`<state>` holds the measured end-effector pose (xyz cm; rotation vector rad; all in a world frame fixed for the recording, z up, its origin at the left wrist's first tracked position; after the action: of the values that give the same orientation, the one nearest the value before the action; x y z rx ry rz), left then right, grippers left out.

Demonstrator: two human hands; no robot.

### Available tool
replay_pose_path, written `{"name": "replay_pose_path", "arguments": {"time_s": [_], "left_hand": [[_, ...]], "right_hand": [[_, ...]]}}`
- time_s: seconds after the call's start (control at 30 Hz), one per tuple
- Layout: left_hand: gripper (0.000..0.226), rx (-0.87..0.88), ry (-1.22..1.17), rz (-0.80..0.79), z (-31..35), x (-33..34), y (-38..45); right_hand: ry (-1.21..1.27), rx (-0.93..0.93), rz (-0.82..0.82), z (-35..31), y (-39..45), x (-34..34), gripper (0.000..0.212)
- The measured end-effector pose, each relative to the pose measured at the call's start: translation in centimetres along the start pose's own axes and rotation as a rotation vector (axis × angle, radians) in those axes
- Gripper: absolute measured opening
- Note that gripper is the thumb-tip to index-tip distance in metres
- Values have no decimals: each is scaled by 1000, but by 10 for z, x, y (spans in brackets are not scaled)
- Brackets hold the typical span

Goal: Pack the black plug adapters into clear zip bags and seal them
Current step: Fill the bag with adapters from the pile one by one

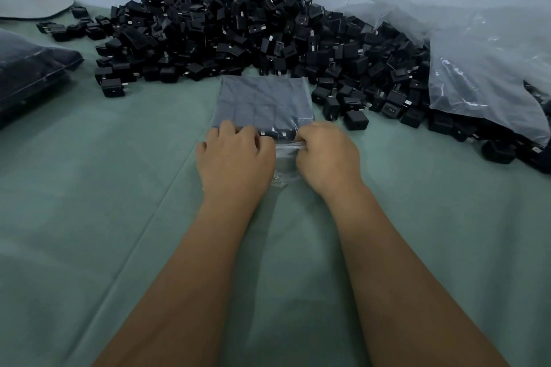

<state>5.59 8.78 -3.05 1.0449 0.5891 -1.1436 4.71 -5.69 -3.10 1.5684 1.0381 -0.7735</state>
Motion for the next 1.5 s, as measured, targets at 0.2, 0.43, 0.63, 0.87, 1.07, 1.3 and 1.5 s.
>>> {"name": "replay_pose_path", "arguments": {"time_s": [0.2,0.43,0.63,0.87,1.07,1.3,1.5], "left_hand": [[45,13,36,-86,-1,4,2],[55,50,78,-296,-4,26,3],[51,48,68,-217,-4,21,3],[41,55,29,-135,0,14,1],[44,76,4,-196,-1,16,1],[44,110,29,-262,-4,17,0],[51,174,186,-396,-4,21,-6]], "right_hand": [[4,-63,-37,0,-1,4,33],[60,-40,-171,7,3,19,50],[688,285,176,25,2,-4,40],[231,559,-27,71,1,-5,51],[208,481,176,70,-1,-9,26],[492,495,447,56,-17,-22,29],[566,138,492,-18,-27,-26,42]]}}
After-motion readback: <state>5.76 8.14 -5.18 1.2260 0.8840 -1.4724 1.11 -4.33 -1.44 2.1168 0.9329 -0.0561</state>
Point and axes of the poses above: each hand's wrist, its own y-axis towards the middle knuckle, its own x-axis out of the palm, z = x × y, the point moved 4 cm from there along y, towards the middle knuckle, and after that the axes turned 5 degrees about -x, right-handed, at the moved point
